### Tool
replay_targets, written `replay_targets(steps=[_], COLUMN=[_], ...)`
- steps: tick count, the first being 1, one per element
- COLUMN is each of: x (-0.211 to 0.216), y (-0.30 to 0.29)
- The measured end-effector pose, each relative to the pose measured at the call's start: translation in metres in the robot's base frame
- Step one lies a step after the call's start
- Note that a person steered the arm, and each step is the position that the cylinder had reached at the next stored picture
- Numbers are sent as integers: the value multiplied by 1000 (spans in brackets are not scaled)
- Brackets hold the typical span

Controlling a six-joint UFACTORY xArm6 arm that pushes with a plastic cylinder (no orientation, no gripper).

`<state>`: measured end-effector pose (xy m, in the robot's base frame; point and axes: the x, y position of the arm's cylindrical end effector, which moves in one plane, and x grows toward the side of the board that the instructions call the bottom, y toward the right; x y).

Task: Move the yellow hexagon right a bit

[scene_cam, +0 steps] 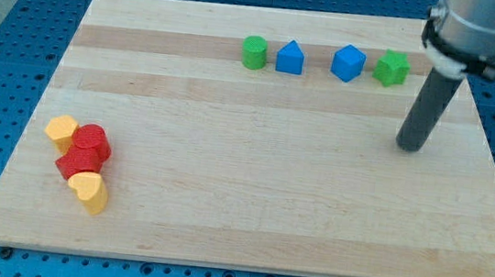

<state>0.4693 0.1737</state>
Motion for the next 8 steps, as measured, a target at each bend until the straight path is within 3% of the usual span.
replay_targets(steps=[1, 3, 5, 6, 8], x=[25, 12, -14, -56, -58], y=[-74, -217, -249, -305, -344])
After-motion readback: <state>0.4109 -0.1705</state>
